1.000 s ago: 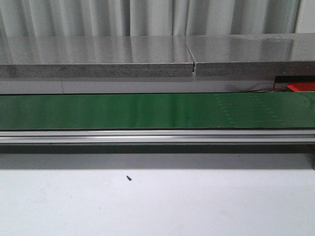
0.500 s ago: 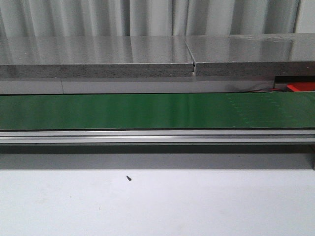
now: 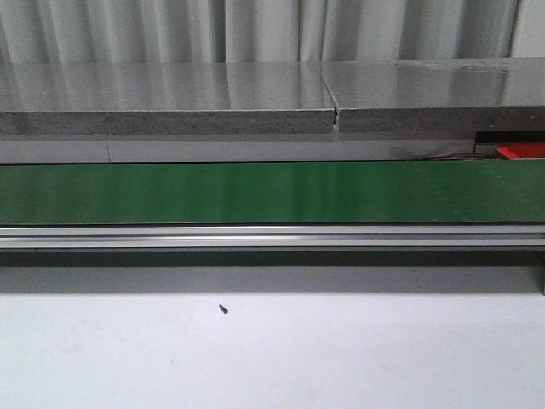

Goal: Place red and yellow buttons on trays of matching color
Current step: 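Raise the right gripper back above the belt end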

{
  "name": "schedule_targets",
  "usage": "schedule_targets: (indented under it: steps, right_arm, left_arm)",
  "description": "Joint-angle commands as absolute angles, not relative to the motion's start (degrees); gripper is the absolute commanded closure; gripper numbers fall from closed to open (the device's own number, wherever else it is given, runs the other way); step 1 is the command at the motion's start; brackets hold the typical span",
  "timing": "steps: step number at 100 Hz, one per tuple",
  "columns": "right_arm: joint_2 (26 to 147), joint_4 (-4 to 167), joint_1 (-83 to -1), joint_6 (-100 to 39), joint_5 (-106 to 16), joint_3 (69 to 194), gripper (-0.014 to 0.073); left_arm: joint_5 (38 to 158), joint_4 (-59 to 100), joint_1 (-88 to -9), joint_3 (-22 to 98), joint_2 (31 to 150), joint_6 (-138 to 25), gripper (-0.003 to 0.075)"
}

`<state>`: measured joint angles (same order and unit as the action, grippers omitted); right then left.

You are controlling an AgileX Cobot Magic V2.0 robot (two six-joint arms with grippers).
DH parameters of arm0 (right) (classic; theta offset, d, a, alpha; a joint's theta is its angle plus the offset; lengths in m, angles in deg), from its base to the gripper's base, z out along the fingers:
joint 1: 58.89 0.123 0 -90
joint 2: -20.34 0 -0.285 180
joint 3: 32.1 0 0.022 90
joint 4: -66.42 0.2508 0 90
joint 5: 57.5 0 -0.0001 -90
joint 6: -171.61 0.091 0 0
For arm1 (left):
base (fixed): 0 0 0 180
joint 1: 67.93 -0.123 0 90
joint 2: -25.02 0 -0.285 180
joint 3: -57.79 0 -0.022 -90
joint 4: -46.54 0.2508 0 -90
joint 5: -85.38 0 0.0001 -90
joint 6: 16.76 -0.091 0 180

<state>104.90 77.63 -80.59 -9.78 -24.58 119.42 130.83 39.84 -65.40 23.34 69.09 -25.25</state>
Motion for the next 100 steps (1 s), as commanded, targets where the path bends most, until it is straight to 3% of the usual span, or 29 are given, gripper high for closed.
schedule_targets:
  steps: [1, 28, 72, 100]
  right_arm:
    - [101.0, 76.1, -77.0, -11.4, -26.6, 120.8, 0.0233]
    - [97.5, 74.6, -67.0, -11.4, -24.1, 120.8, 0.0664]
    - [85.0, 69.6, -54.9, -11.6, -30.5, 112.3, 0.0661]
    - [69.5, 69.6, -53.8, -12.1, -33.5, 103.8, 0.0661]
  left_arm:
    - [126.9, 39.4, -64.9, 24.9, 69.1, -25.2, 0.0739]
    - [126.9, 39.4, -64.9, 24.9, 69.1, -25.2, 0.0738]
    - [126.9, 39.4, -64.9, 24.9, 69.1, -25.2, 0.0739]
    - [126.9, 38.9, -64.9, 24.9, 69.1, -25.2, 0.0739]
